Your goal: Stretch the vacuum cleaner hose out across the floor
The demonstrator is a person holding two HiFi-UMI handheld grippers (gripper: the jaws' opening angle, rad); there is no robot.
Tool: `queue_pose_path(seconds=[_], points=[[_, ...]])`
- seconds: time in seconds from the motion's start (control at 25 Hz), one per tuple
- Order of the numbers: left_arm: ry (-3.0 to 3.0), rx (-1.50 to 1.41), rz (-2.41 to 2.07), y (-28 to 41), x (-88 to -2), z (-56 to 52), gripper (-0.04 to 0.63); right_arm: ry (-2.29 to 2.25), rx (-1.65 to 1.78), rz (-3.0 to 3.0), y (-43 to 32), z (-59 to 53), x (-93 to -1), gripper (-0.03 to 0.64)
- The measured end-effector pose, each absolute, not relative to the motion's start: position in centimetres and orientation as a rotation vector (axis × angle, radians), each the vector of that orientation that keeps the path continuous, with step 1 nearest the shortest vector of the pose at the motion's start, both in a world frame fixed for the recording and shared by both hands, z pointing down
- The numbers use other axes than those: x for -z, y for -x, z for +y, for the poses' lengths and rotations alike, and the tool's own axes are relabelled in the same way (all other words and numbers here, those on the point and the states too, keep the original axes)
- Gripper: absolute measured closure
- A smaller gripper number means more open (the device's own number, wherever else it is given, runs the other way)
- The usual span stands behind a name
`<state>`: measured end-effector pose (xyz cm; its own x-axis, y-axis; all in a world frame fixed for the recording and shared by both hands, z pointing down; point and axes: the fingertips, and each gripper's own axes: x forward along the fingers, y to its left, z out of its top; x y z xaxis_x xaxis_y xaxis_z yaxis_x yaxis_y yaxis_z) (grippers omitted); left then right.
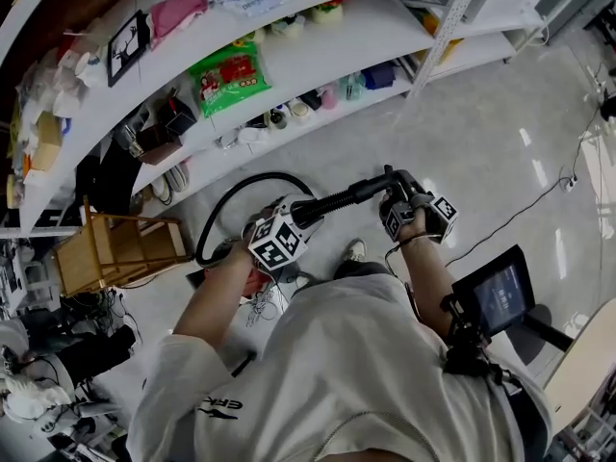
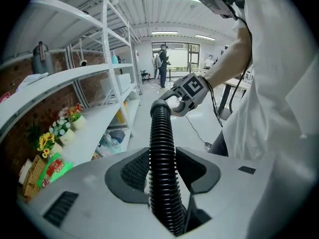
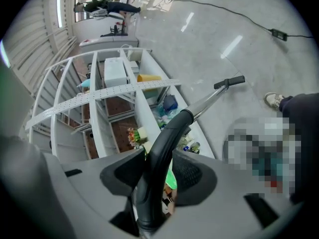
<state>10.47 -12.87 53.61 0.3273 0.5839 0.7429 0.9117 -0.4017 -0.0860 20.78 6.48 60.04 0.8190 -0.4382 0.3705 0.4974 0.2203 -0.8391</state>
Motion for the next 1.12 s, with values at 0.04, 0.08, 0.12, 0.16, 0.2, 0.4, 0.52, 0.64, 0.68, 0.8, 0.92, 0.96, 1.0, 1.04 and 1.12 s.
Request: queue_pose_path(seconds=[0.04, 0.08, 0.12, 0.16, 0.2, 0.4, 0.52, 0.64, 0.68, 0.8, 0.92, 0.96, 1.0, 1.04, 1.12], points=[[2.092, 0.876, -1.32, -10.4, -53.9, -12.6, 0.43, 1.179, 0.648, -0.072, -20.6, 6.8, -60.6, 0.442], [2.086, 0.883, -1.327, -10.4, -54.1, -12.3, 0.43, 1.175, 0.649, -0.084, -20.5, 7.0, -61.0, 0.442], [2.081, 0.888, -1.333, -10.3, -54.3, -12.1, 0.43, 1.173, 0.651, -0.093, -20.4, 7.3, -61.5, 0.442], [2.076, 0.893, -1.339, -10.3, -54.5, -11.9, 0.43, 1.172, 0.653, -0.101, -20.3, 7.5, -61.8, 0.442], [2.069, 0.896, -1.344, -10.3, -54.6, -11.7, 0.43, 1.171, 0.653, -0.106, -20.2, 7.7, -62.1, 0.442], [2.042, 0.882, -1.361, -10.4, -54.5, -10.6, 0.43, 1.162, 0.633, -0.103, -20.4, 8.8, -62.2, 0.443], [2.031, 0.864, -1.371, -10.9, -54.2, -9.6, 0.43, 1.155, 0.608, -0.093, -20.9, 9.7, -61.8, 0.443], [2.024, 0.85, -1.381, -11.6, -53.9, -8.4, 0.43, 1.152, 0.589, -0.086, -21.7, 10.9, -61.4, 0.446], [2.023, 0.844, -1.384, -11.9, -53.8, -8.0, 0.43, 1.152, 0.585, -0.084, -22.0, 11.3, -61.1, 0.446], [2.027, 0.82, -1.385, -13.0, -53.2, -6.7, 0.43, 1.164, 0.573, -0.074, -23.2, 12.7, -60.2, 0.448], [2.028, 0.795, -1.388, -14.3, -52.6, -5.6, 0.43, 1.176, 0.551, -0.066, -24.5, 14.0, -59.0, 0.45], [2.027, 0.79, -1.39, -14.6, -52.4, -5.2, 0.43, 1.18, 0.543, -0.063, -24.8, 14.4, -58.6, 0.451], [2.027, 0.786, -1.394, -15.0, -52.3, -4.9, 0.43, 1.186, 0.535, -0.058, -25.1, 14.8, -58.3, 0.452], [2.027, 0.783, -1.397, -15.3, -52.1, -4.6, 0.43, 1.191, 0.527, -0.054, -25.5, 15.2, -57.9, 0.453], [2.026, 0.774, -1.405, -16.2, -51.9, -3.8, 0.43, 1.2, 0.514, -0.052, -26.2, 16.2, -57.3, 0.454]])
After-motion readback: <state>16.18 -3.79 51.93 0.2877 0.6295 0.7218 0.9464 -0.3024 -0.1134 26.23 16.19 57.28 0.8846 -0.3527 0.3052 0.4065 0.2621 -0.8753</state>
